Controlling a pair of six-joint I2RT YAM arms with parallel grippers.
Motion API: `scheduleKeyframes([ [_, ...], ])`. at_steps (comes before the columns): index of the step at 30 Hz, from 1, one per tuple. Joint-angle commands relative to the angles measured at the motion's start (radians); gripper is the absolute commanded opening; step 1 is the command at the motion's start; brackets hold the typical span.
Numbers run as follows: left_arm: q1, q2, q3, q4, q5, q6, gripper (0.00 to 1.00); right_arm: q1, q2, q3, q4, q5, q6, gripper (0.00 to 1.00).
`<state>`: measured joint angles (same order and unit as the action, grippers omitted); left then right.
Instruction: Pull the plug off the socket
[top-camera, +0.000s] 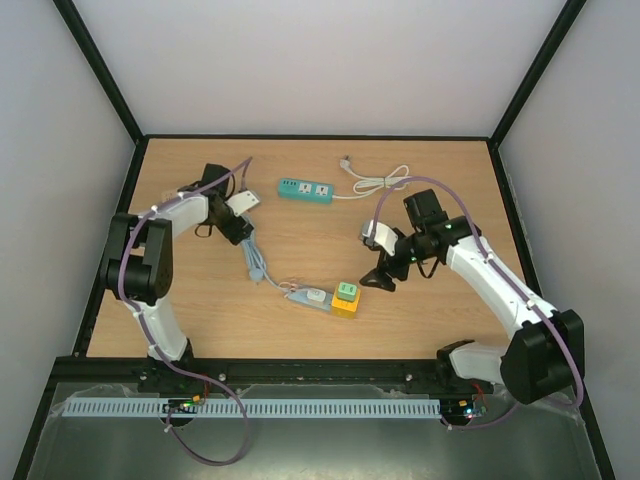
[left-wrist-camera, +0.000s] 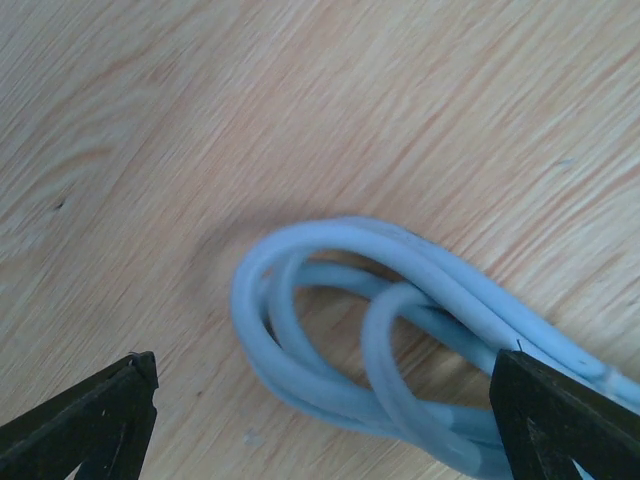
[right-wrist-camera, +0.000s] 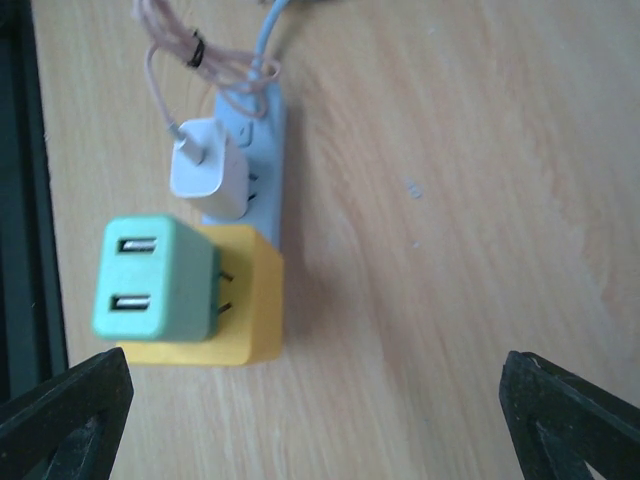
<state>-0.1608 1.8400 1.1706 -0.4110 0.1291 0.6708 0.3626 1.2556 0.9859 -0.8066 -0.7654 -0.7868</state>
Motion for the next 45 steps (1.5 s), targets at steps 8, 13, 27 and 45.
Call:
scheduleKeyframes([
  [8,0.105,0.014,-0.001,-0.023,-0.021,-0.005,0.92,0.195,-0.055,-0.167,0.074,0.08,-0.004,0.99],
  [13,0.107,0.0,0.0,-0.019,-0.003,-0.017,0.92,0.22,-0.053,-0.201,0.111,0.12,0.056,0.99],
  [27,0.116,-0.061,0.005,-0.026,0.102,-0.037,0.96,0.279,-0.031,-0.294,0.308,0.172,0.152,0.86],
  [45,0.198,-0.239,-0.019,-0.097,0.455,0.021,0.99,0.279,0.064,-0.241,0.41,0.196,0.098,0.57],
])
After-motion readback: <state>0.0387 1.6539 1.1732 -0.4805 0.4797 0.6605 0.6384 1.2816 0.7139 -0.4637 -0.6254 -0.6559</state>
